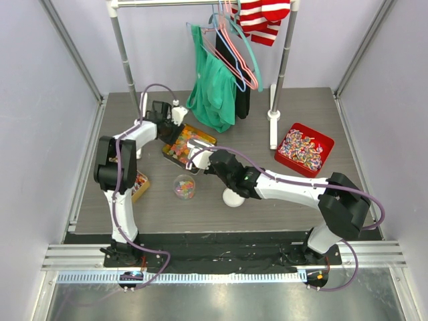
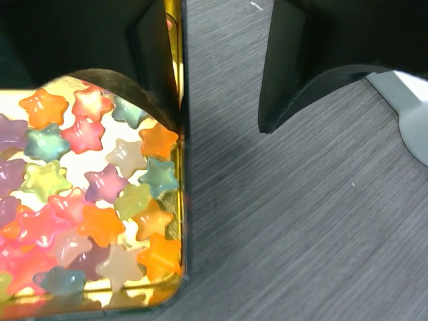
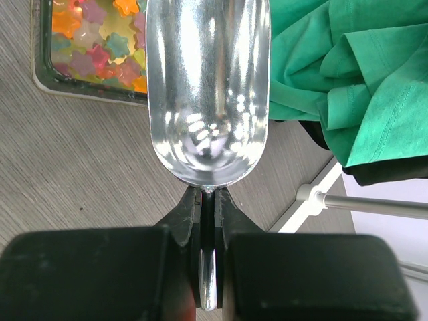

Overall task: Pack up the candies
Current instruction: Pick up the storage box at the center of the board.

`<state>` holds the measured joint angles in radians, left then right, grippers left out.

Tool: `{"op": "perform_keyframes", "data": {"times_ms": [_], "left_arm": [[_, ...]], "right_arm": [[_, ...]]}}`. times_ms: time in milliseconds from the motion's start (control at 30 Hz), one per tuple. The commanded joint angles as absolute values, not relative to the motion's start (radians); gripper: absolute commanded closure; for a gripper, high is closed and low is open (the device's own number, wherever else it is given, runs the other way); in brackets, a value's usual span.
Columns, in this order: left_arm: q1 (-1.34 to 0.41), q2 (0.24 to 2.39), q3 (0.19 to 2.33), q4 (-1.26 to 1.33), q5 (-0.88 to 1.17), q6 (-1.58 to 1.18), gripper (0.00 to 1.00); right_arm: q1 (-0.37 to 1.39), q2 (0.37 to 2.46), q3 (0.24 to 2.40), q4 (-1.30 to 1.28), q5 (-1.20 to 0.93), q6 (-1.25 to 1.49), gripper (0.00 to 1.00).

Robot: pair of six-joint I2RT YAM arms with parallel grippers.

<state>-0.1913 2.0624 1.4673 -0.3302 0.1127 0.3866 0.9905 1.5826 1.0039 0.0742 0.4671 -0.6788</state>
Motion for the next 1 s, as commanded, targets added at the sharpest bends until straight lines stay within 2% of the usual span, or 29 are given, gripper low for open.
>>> {"op": "perform_keyframes", "data": {"times_ms": [0, 33, 167, 267, 300, 533, 967], "left_arm": [[-0.216, 2.092, 1.468, -0.356, 0.057, 0.469, 0.52], [-0.221, 2.097, 1.47, -0.367, 0.061, 0.479, 0.6], [-0.23, 2.117, 1.492, -0.423, 0.092, 0.491, 0.72], [-0.232, 2.143, 1.518, -0.457, 0.104, 0.486, 0.87], [-0.235, 2.151, 1.525, -0.465, 0.109, 0.483, 0.99], [-0.235, 2.108, 1.539, -0.433, 0.086, 0.465, 1.0], [-0.279, 1.807, 1.318, -0.055, 0.015, 0.357, 1.0]], "right_arm": [[0.989, 1.569, 1.023, 0.097, 0.46, -0.669, 0.99], [0.989, 1.571, 1.022, 0.095, 0.46, -0.67, 0.99], [0.996, 1.574, 1.025, 0.091, 0.462, -0.678, 0.99], [1.002, 1.586, 1.037, 0.063, 0.466, -0.704, 0.99], [1.002, 1.591, 1.042, 0.054, 0.471, -0.716, 0.99], [1.003, 1.612, 1.141, -0.08, 0.557, -0.813, 0.99], [1.002, 1.752, 1.252, -0.103, 0.779, -1.107, 0.99]]}}
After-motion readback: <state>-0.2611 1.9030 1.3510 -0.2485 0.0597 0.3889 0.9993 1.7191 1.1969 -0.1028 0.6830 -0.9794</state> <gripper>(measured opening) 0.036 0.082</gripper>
